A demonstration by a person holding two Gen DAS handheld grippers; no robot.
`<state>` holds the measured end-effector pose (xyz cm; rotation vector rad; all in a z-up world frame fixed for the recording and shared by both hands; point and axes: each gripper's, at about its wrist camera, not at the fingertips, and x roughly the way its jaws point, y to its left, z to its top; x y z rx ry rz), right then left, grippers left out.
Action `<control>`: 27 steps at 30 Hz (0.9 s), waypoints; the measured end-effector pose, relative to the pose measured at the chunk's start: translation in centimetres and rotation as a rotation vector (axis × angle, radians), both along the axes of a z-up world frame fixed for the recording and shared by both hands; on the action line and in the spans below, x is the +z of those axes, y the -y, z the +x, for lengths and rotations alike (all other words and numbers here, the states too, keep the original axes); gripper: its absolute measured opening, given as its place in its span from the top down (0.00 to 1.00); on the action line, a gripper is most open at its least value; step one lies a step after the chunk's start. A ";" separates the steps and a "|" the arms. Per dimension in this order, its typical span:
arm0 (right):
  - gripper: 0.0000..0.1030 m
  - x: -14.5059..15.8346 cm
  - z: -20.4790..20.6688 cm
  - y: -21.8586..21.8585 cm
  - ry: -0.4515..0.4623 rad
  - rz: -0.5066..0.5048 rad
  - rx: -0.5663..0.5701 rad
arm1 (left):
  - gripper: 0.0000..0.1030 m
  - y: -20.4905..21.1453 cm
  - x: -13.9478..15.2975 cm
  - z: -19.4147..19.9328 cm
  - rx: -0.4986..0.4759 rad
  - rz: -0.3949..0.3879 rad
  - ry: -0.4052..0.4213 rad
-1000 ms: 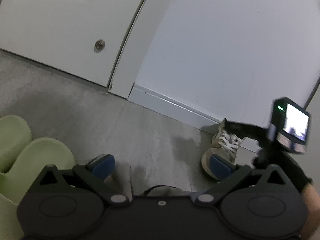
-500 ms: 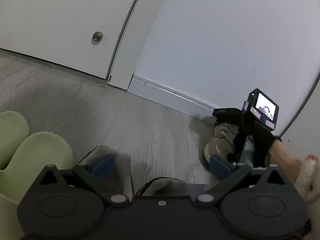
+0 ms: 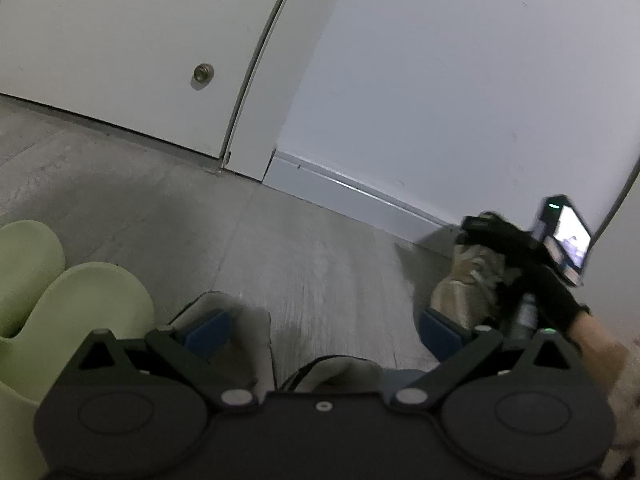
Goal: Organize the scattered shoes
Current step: 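Grasp the white Jordan Air sneaker by its heel with the right tool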
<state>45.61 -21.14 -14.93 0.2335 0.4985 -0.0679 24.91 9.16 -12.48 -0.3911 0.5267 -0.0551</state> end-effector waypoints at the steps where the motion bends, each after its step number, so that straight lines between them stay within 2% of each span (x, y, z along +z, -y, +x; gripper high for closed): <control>1: 0.19 1.3 -1.4 0.4 0.055 -0.020 0.023 | 0.00 0.1 0.1 -0.1 0.000 0.003 0.012; 4: 0.19 5.3 -5.4 2.1 0.187 -0.095 0.096 | 0.00 0.5 0.5 -0.3 -0.005 0.023 0.031; 6: 0.18 7.6 -7.7 3.6 0.227 -0.150 0.138 | 0.00 0.8 0.7 -0.5 -0.012 0.044 0.044; 9: 0.18 9.9 -10.6 6.6 0.216 -0.198 0.171 | 0.00 1.9 1.3 -1.1 -0.029 0.093 0.066; 13: 0.18 11.3 -14.5 12.1 0.167 -0.242 0.197 | 0.00 3.2 2.0 -2.7 -0.077 0.103 0.099; 16: 0.18 10.7 -17.7 16.5 0.104 -0.302 0.188 | 0.00 4.0 2.3 -4.0 -0.121 0.104 0.134; 19: 0.18 8.4 -19.8 20.3 0.040 -0.333 0.197 | 0.00 5.2 2.6 -4.6 -0.149 0.126 0.160; 21: 0.18 7.0 -20.9 21.8 0.000 -0.328 0.209 | 0.00 5.6 2.5 -4.5 -0.153 0.116 0.149; 24: 0.18 4.5 -22.4 22.9 -0.060 -0.308 0.260 | 0.00 5.9 2.2 -4.5 -0.172 0.070 0.122; 26: 0.18 4.0 -23.1 22.4 -0.086 -0.300 0.289 | 0.00 6.1 2.0 -4.7 -0.174 0.085 0.114; 27: 0.18 2.9 -23.2 22.2 -0.110 -0.292 0.319 | 0.00 6.3 1.8 -4.8 -0.174 0.103 0.109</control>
